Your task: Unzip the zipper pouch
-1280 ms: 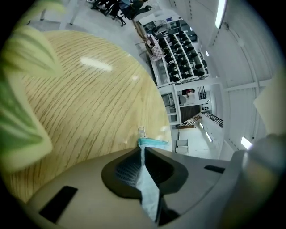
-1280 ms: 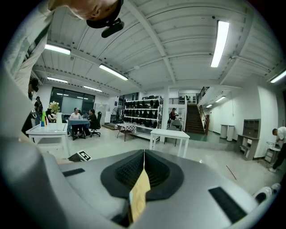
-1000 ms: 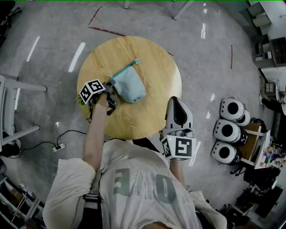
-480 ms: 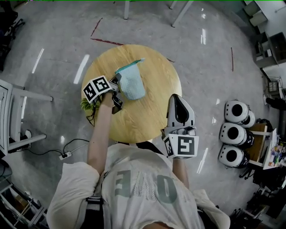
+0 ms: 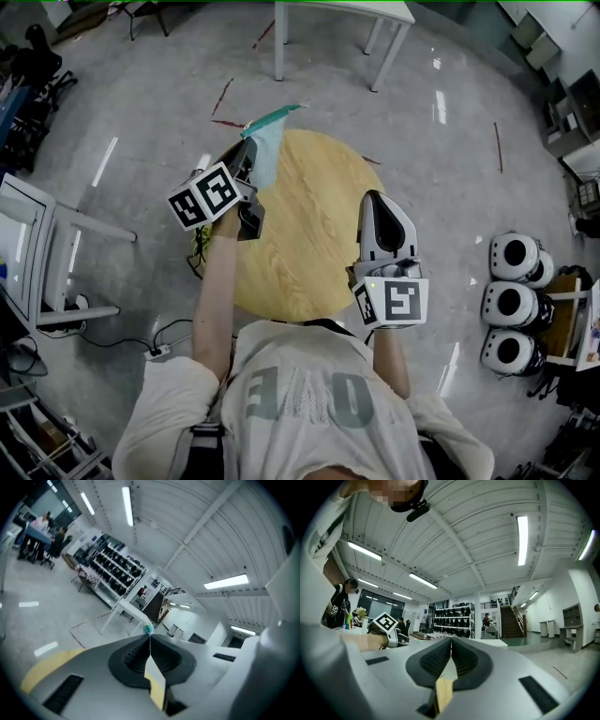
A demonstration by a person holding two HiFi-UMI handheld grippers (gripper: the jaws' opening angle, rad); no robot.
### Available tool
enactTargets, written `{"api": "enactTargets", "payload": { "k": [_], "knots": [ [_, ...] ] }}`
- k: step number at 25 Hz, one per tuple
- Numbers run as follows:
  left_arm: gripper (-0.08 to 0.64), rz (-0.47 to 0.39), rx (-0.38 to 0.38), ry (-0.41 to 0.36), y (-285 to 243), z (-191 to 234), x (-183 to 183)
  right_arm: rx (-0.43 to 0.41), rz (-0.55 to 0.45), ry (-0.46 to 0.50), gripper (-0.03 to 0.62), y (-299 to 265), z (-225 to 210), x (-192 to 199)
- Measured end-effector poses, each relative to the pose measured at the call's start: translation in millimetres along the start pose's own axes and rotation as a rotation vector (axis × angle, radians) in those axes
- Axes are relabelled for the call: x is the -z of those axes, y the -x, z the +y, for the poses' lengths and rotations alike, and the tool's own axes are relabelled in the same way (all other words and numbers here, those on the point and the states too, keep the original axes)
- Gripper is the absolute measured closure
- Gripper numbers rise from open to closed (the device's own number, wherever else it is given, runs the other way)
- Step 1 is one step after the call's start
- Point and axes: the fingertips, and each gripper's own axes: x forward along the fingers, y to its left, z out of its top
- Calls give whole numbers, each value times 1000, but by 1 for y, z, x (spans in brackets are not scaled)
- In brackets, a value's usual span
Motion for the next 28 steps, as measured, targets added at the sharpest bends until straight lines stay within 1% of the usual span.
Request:
{"api": "enactTargets", "payload": {
  "k": [5,9,11,13,16,17,19,20,21,24,28],
  "knots": [
    [531,-150,11,-322,34,-56,-64,-57,-68,-8,563,-15,8,-30],
    [531,-254,-27,-607,67,-96,-90,-115,-83,-22,563,-25,22,-41],
    [531,-300,-49,-734,82,-111,-96,-147,-85,-39,561,-29,30,-42],
    [531,-351,-65,-842,98,-124,-98,-177,-83,-58,561,-32,40,-42],
    [531,-446,-71,-963,119,-145,-97,-222,-80,-87,561,-32,53,-42],
    [531,-452,-80,-1001,124,-148,-93,-235,-79,-97,561,-32,56,-42],
    [531,-406,-107,-1094,131,-148,-81,-249,-75,-111,561,-31,62,-40],
    [531,-378,-120,-1129,134,-147,-74,-251,-73,-114,561,-31,63,-39],
    [531,-359,-132,-1144,136,-146,-68,-253,-70,-116,561,-30,64,-37],
    [531,-348,-147,-1128,142,-144,-51,-262,-62,-135,561,-26,65,-34],
    [531,-336,-136,-1112,142,-142,-40,-278,-72,-166,561,-23,66,-35]
  ]
}}
